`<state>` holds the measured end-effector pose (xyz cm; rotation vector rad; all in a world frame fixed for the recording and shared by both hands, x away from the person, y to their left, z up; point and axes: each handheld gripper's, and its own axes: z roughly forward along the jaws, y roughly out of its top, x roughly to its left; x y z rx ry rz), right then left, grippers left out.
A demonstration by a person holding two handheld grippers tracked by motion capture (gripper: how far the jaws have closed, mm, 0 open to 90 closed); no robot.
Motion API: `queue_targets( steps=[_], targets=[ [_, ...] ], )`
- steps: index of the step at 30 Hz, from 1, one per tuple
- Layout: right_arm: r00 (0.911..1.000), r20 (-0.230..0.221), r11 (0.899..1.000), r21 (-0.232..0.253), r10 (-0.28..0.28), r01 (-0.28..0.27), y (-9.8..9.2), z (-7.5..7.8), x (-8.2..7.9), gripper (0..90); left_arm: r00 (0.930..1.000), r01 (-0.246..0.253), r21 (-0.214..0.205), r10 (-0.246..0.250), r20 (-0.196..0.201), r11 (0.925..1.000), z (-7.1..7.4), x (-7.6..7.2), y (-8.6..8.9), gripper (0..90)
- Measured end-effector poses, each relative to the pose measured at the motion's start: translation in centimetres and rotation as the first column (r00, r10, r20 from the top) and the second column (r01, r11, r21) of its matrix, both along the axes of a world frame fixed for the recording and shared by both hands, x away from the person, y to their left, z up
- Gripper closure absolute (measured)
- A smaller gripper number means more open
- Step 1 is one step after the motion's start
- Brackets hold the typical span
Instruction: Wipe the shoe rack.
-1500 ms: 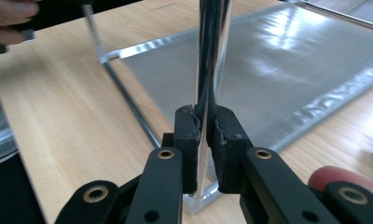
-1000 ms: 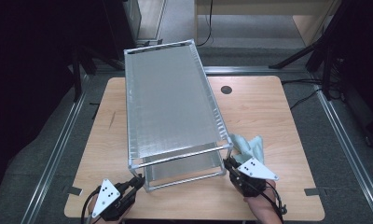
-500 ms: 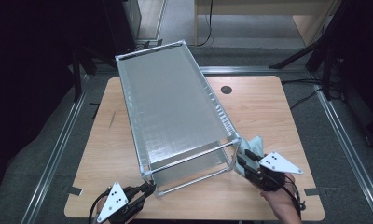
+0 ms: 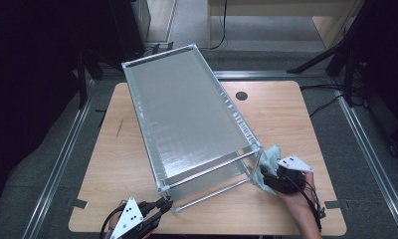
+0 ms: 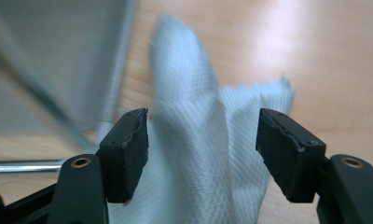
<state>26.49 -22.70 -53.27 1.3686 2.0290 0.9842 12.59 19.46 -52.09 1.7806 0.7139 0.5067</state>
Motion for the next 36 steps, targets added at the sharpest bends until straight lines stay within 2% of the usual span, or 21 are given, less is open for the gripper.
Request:
queue_targets(
  steps=[2,4,7,9,11,14,16,19,20,22,25,28,29,31,33,35,36],
  targets=[
    [0.9996,-0.029,1.000,-0.008,-0.006,0.006,-0.1,-0.6,0.3,43.7,1.0000,-0.007,-0.007,0.007,0.000,0.9999,0.0,-0.1,-0.1,80.8],
    [0.9990,-0.045,1.000,-0.028,-0.002,0.001,-0.2,-1.1,0.4,63.1,0.9998,-0.021,-0.012,0.021,0.001,0.9997,-0.2,-0.2,-0.2,78.6],
    [0.9987,-0.050,1.000,-0.031,0.003,-0.005,-0.2,-1.5,0.1,77.7,0.9995,-0.032,-0.010,0.032,-0.005,0.9994,-0.4,-0.1,-0.4,76.2],
    [0.9984,-0.056,0.999,-0.038,0.012,-0.015,-0.2,-1.4,-0.1,82.1,0.9992,-0.034,-0.031,0.034,-0.021,0.9989,-0.4,0.0,-0.5,76.2],
    [0.9972,-0.061,0.999,-0.027,0.044,-0.046,0.0,-1.2,-0.8,83.1,0.9986,-0.045,-0.035,0.044,-0.031,0.9984,-0.5,0.1,-0.7,79.9],
    [0.9935,-0.044,0.994,0.045,0.105,-0.103,-0.3,-0.7,-2.1,83.1,0.9978,-0.059,-0.029,0.058,-0.031,0.9978,-0.4,0.1,-1.0,80.6],
    [0.9932,-0.002,0.991,0.063,0.116,-0.116,-0.4,0.2,-2.8,83.1,0.9975,-0.063,-0.033,0.062,-0.034,0.9975,-0.5,0.1,-1.2,80.7],
    [0.9906,0.086,0.984,0.137,0.106,-0.117,-0.5,2.2,-3.7,83.2,0.9975,-0.061,-0.042,0.059,-0.038,0.9973,-0.5,0.2,-1.2,80.6],
    [0.9895,0.100,0.983,0.144,0.104,-0.118,-0.5,2.6,-3.8,83.2,0.9977,-0.058,-0.045,0.056,-0.039,0.9973,-0.6,0.2,-1.2,80.6],
    [0.9770,0.177,0.978,0.151,0.120,-0.147,-0.1,4.1,-4.4,83.1,0.9979,-0.056,-0.041,0.054,-0.036,0.9976,-0.6,0.2,-1.2,80.6],
    [0.9534,0.275,0.971,0.164,0.124,-0.173,0.3,6.1,-5.4,83.1,0.9974,-0.064,-0.035,0.062,-0.036,0.9974,-0.5,0.2,-1.3,80.8],
    [0.9350,0.335,0.969,0.170,0.117,-0.182,0.6,7.3,-6.2,83.1,0.9974,-0.063,-0.035,0.062,-0.036,0.9974,-0.6,0.2,-1.3,80.8],
    [0.9308,0.343,0.968,0.160,0.128,-0.192,0.8,7.4,-6.4,83.0,0.9975,-0.063,-0.035,0.061,-0.036,0.9974,-0.6,0.2,-1.3,80.8],
    [0.9301,0.334,0.970,0.129,0.153,-0.206,1.2,7.1,-6.5,82.9,0.9975,-0.062,-0.037,0.060,-0.037,0.9974,-0.6,0.2,-1.3,80.8],
    [0.9388,0.301,0.973,0.105,0.167,-0.207,1.6,6.2,-6.2,82.7,0.9976,-0.061,-0.036,0.059,-0.037,0.9975,-0.6,0.2,-1.3,80.9],
    [0.9470,0.272,0.973,0.107,0.171,-0.207,1.7,5.2,-5.9,82.7,0.9976,-0.059,-0.036,0.058,-0.037,0.9976,-0.6,0.2,-1.2,80.9],
    [0.9538,0.242,0.973,0.103,0.179,-0.208,1.7,4.4,-5.6,82.7,0.9977,-0.058,-0.036,0.057,-0.037,0.9977,-0.6,0.2,-1.2,80.9]
  ],
)
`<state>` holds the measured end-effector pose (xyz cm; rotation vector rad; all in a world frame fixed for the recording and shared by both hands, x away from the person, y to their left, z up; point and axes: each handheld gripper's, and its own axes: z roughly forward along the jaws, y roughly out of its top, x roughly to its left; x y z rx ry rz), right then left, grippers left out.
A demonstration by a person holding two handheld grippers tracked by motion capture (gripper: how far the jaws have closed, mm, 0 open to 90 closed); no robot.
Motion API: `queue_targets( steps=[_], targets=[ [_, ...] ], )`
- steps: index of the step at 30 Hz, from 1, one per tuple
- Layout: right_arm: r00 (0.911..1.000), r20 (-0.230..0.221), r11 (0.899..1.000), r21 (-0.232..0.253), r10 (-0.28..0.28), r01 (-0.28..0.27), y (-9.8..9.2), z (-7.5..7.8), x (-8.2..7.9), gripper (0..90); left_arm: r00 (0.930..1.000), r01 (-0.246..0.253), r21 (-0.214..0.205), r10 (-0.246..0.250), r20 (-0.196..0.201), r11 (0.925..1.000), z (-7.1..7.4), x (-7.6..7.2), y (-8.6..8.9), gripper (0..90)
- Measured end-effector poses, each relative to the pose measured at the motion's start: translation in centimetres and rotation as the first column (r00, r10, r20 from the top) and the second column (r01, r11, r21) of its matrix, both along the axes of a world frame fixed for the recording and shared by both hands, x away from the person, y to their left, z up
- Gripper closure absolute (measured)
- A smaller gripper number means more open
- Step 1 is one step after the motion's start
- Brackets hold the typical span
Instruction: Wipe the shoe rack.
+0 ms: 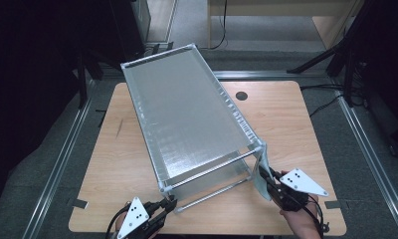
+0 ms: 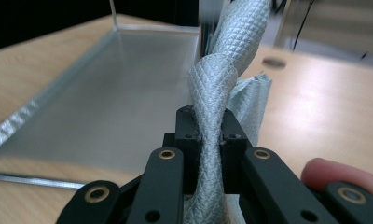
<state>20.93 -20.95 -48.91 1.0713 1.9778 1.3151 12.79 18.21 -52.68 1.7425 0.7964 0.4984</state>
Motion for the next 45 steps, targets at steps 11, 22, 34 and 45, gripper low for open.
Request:
queue_targets(
  steps=[11,22,34,45],
  targets=[
    [0.9907,-0.134,0.996,-0.082,0.022,-0.033,0.4,-2.9,1.2,82.5,0.9999,0.010,-0.002,-0.010,-0.004,0.9999,0.0,0.1,0.1,80.9],
    [0.9937,0.109,0.998,0.048,0.025,-0.030,1.0,2.2,-1.2,82.0,0.9999,0.011,0.002,-0.011,-0.003,0.9999,-0.1,0.1,0.1,80.9],
    [0.9944,-0.073,0.988,-0.127,0.076,-0.085,4.0,-2.7,0.2,81.7,0.9999,0.014,0.003,-0.014,-0.002,0.9999,-0.1,0.1,0.1,80.9],
    [0.9947,-0.097,0.993,-0.112,-0.034,0.023,3.9,-3.1,0.9,81.8,0.9999,0.017,0.003,-0.017,-0.001,0.9999,-0.1,0.1,0.1,80.9]
  ],
)
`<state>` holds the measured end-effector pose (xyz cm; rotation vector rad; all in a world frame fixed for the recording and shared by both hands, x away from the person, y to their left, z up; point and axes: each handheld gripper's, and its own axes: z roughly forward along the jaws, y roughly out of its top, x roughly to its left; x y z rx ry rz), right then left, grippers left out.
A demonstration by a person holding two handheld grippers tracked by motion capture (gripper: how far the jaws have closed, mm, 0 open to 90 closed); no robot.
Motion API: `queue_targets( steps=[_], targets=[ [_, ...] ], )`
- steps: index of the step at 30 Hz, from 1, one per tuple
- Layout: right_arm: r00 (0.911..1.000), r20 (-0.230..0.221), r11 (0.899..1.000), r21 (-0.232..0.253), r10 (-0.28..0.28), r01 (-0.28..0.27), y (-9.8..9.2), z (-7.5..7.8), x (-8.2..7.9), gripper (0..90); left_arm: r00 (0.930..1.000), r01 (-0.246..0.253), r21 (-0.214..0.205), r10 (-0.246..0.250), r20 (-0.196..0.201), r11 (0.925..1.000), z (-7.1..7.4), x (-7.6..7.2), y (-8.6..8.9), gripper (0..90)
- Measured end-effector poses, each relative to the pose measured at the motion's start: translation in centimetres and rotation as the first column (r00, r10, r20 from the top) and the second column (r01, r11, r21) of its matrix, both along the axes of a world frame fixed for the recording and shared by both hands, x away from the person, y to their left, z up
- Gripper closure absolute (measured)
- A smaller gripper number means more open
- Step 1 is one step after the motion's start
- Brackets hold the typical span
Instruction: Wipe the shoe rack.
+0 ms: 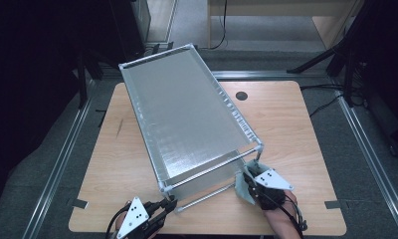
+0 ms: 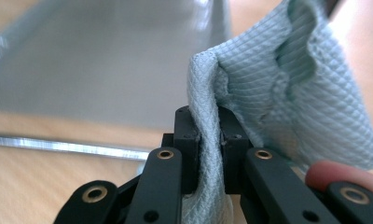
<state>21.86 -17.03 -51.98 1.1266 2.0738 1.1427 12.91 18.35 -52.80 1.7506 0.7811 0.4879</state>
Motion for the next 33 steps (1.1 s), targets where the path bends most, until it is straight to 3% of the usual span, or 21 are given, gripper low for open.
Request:
queue_targets(
  steps=[5,10,14,17,22,25,28,33],
  targets=[
    [0.9936,0.112,1.000,0.025,-0.014,0.011,-0.3,2.5,-0.5,81.6,1.0000,0.003,-0.001,-0.003,0.000,1.0000,0.0,0.0,0.0,80.8],
    [0.9717,0.233,0.997,0.080,-0.037,0.019,-0.4,5.1,-1.4,81.7,1.0000,0.002,-0.002,-0.002,-0.002,1.0000,0.0,0.0,-0.1,80.9],
    [0.9631,0.265,0.996,0.090,-0.049,0.026,-0.4,5.6,-1.8,82.1,1.0000,0.002,0.000,-0.002,-0.001,1.0000,0.0,0.0,-0.1,80.9],
    [0.9727,0.229,0.998,0.067,-0.037,0.022,-0.3,4.9,-1.5,82.4,1.0000,0.001,0.002,-0.001,-0.001,1.0000,0.0,0.0,-0.1,80.9],
    [0.9954,0.093,1.000,0.019,-0.025,0.023,-0.4,1.8,-0.2,82.6,1.0000,0.001,0.003,-0.001,-0.001,1.0000,0.0,0.0,-0.1,80.9],
    [0.9998,0.012,1.000,-0.019,-0.015,0.015,-0.3,-0.1,0.5,82.7,1.0000,0.001,0.004,-0.001,-0.001,1.0000,0.0,0.0,-0.1,80.9],
    [0.9999,-0.016,0.996,-0.084,-0.006,0.005,0.0,-1.2,0.8,82.8,1.0000,0.000,0.004,0.000,-0.002,1.0000,0.0,0.0,-0.1,80.9],
    [0.9998,0.015,0.998,-0.065,-0.012,0.013,-0.3,-0.2,0.5,83.2,1.0000,0.002,0.001,-0.002,-0.002,1.0000,-0.1,-0.1,-0.2,80.9]
  ],
)
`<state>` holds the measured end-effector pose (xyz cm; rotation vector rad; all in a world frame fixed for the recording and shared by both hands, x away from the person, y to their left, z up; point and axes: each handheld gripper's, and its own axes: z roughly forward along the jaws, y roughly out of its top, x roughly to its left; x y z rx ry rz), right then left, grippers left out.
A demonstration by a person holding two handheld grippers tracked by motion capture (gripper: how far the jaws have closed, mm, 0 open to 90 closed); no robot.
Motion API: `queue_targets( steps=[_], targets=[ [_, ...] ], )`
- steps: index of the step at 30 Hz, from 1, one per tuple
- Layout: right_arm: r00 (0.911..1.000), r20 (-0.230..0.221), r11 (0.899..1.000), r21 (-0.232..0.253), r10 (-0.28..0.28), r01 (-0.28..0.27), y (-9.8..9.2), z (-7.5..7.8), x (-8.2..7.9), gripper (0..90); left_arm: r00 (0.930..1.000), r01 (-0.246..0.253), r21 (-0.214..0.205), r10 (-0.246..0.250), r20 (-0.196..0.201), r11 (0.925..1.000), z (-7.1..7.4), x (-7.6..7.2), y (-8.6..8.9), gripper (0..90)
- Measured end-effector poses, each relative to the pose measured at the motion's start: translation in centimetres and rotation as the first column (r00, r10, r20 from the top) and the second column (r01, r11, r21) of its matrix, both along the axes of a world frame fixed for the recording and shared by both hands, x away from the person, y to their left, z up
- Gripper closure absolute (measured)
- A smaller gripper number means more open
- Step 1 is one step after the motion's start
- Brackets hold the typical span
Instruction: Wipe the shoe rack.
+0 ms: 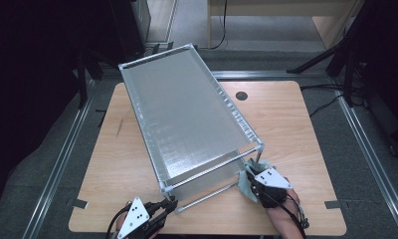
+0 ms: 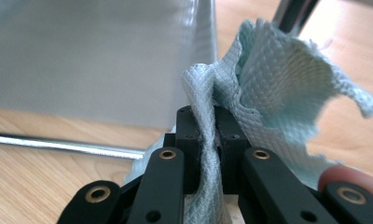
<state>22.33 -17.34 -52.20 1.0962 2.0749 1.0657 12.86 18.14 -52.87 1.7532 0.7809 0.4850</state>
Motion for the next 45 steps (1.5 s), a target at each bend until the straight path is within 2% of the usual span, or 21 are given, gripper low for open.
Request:
queue_targets(
  steps=[4,7,8,12,14,16,19,21,22,24,25,27,29,31,32,34,36,40,43,45],
  targets=[
    [0.9967,0.080,0.998,0.061,-0.005,0.000,-0.7,2.5,-1.0,82.5,1.0000,0.001,-0.002,-0.001,-0.001,1.0000,0.0,0.0,0.0,80.9],
    [0.9859,0.165,0.994,0.106,-0.026,0.008,-1.5,5.2,-2.4,82.6,1.0000,0.002,-0.001,-0.002,-0.001,1.0000,0.0,0.0,0.0,80.8],
    [0.9831,0.180,0.993,0.115,-0.032,0.012,-1.7,5.7,-2.6,82.6,1.0000,0.003,-0.001,-0.003,-0.001,1.0000,0.0,0.0,0.0,80.9],
    [0.9651,0.255,0.983,0.181,-0.061,0.014,-2.6,8.3,-3.7,82.9,1.0000,0.002,-0.003,-0.002,-0.002,1.0000,-0.1,0.0,-0.1,80.8],
    [0.9555,0.291,0.982,0.189,-0.046,-0.011,-2.4,9.5,-4.0,83.3,1.0000,0.002,-0.003,-0.002,-0.002,1.0000,-0.1,0.0,-0.1,80.9],
    [0.9423,0.333,0.981,0.193,-0.036,-0.031,-1.9,10.5,-4.2,84.4,1.0000,0.003,0.001,-0.003,-0.001,1.0000,-0.1,0.1,-0.1,80.8],
    [0.9191,0.393,0.975,0.212,-0.027,-0.062,-1.2,12.1,-4.0,85.1,1.0000,0.004,-0.003,-0.004,-0.002,1.0000,-0.1,0.1,-0.1,80.9],
    [0.9141,0.405,0.969,0.233,-0.024,-0.078,-0.6,12.8,-3.5,85.3,1.0000,0.005,-0.005,-0.005,-0.002,1.0000,-0.1,0.1,-0.1,80.9],
    [0.9078,0.418,0.966,0.247,-0.034,-0.077,-0.3,13.0,-3.1,85.8,1.0000,0.005,-0.003,-0.005,-0.001,1.0000,-0.1,0.1,-0.1,80.9],
    [0.9069,0.419,0.958,0.276,-0.046,-0.079,0.3,13.0,-2.2,86.3,1.0000,0.006,-0.004,-0.006,0.000,1.0000,-0.1,0.1,-0.1,80.9],
    [0.9127,0.405,0.959,0.276,-0.052,-0.068,0.7,12.8,-1.6,86.3,1.0000,0.005,-0.003,-0.005,0.000,1.0000,-0.1,0.1,-0.1,80.9],
    [0.9364,0.349,0.961,0.269,-0.041,-0.058,1.7,12.1,-0.8,86.3,1.0000,0.006,-0.004,-0.006,-0.001,1.0000,-0.1,0.1,-0.1,81.0],
    [0.9458,0.325,0.966,0.248,-0.010,-0.075,2.5,11.4,-0.8,86.3,1.0000,0.006,-0.005,-0.006,0.001,1.0000,-0.1,0.1,-0.1,81.0],
    [0.9522,0.305,0.970,0.226,0.019,-0.091,3.5,10.5,-1.0,86.4,1.0000,0.007,-0.001,-0.007,0.001,1.0000,-0.1,0.1,-0.2,81.0],
    [0.9477,0.319,0.969,0.233,0.009,-0.088,3.9,10.2,-1.2,86.4,1.0000,0.007,0.000,-0.007,0.002,1.0000,-0.1,0.1,-0.2,81.1],
    [0.9535,0.299,0.963,0.245,0.035,-0.113,4.4,10.4,-1.5,86.4,1.0000,0.006,-0.001,-0.006,0.003,1.0000,-0.1,0.1,-0.3,81.2],
    [0.9597,0.272,0.952,0.270,0.069,-0.145,5.2,10.5,-2.1,86.4,0.9999,0.014,0.002,-0.014,0.000,0.9999,-0.1,0.1,-0.8,81.3],
    [0.9517,0.266,0.938,0.263,0.154,-0.225,7.9,10.3,-3.7,86.4,0.9996,0.027,0.005,-0.027,0.007,0.9996,-0.1,0.1,-1.9,81.3],
    [0.9340,0.266,0.921,0.244,0.238,-0.305,10.5,10.2,-5.3,86.4,0.9995,0.030,0.005,-0.030,0.010,0.9995,-0.2,0.1,-2.4,81.3],
    [0.9243,0.271,0.913,0.234,0.269,-0.334,11.8,10.2,-6.0,86.5,0.9994,0.032,0.006,-0.032,0.011,0.9995,-0.2,0.1,-2.4,81.3]
  ],
)
